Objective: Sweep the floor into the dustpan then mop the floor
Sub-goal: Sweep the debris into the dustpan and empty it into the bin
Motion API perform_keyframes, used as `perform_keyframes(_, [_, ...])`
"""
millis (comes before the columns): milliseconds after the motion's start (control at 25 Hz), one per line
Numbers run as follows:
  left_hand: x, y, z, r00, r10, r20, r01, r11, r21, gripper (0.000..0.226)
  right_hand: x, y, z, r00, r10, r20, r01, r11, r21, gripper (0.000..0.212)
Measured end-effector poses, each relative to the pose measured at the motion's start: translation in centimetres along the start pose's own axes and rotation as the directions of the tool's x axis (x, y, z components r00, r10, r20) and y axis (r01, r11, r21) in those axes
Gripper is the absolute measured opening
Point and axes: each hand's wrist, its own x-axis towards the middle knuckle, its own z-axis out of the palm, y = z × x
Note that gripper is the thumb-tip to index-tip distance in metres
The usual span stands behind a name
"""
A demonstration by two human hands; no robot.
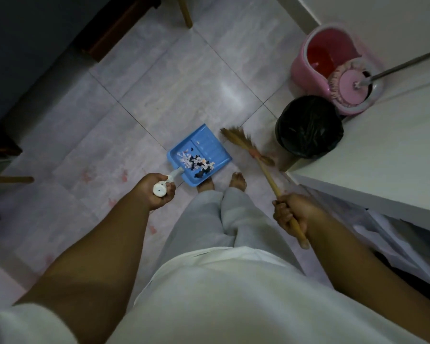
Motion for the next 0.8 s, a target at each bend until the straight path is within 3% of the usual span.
perform_keyframes(200, [-0.4, 0.1, -0.4, 1.000, 0.016, -0.002, -0.016, 1.000, 0.000, 0.026, -4.0, 2.3, -2.6, 0.996, 0.061, 0.070, -0.056, 0.996, -0.069, 0.025])
perform_keyframes(480, [-2.9, -0.7, -0.6, 0.997, 0.068, 0.028, -0.066, 0.997, -0.050, 0.030, -7.0, 0.9, -3.7, 0.994, -0.024, 0.106, 0.029, 0.999, -0.042, 0.025])
perform_keyframes(800, [-8.2, 2.0, 0.0, 0.976, 0.191, 0.101, -0.177, 0.975, -0.134, 0.027, -8.2, -3.7, -0.1, 0.971, -0.117, 0.210, 0.125, 0.992, -0.021, 0.029])
